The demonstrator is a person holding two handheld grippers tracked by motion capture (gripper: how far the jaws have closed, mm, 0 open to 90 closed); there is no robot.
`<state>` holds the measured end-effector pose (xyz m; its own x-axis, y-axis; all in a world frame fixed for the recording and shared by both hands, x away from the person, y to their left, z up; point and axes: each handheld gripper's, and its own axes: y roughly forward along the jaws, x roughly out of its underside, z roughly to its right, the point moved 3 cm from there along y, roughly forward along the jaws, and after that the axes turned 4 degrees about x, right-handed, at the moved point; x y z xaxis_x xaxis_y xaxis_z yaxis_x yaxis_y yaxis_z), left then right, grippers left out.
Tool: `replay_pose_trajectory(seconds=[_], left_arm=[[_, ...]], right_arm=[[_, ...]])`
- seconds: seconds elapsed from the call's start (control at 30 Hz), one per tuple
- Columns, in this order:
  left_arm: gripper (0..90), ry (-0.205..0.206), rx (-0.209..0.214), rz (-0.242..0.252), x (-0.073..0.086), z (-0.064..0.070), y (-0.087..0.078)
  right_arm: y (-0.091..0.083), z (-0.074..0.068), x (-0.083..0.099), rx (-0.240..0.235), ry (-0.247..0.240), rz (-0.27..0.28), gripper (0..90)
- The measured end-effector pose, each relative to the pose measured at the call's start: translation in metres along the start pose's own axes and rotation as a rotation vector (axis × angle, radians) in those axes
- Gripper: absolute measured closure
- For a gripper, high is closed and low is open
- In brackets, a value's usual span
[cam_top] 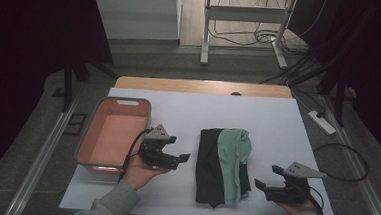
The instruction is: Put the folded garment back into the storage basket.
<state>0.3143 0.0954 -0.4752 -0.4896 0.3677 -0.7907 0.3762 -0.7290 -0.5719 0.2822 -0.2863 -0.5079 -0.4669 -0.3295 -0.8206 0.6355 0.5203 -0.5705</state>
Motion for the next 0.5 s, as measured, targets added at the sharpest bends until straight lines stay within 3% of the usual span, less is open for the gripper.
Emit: replay_pose_trajectory(seconds=[0.5], left_arm=[[17.9,0.002,0.014,-0.007,-0.0047,0.0030,0.0097]], right_arm=[[0.0005,0.0003,0.0003,-0.001,-0.001,-0.002,14.8]])
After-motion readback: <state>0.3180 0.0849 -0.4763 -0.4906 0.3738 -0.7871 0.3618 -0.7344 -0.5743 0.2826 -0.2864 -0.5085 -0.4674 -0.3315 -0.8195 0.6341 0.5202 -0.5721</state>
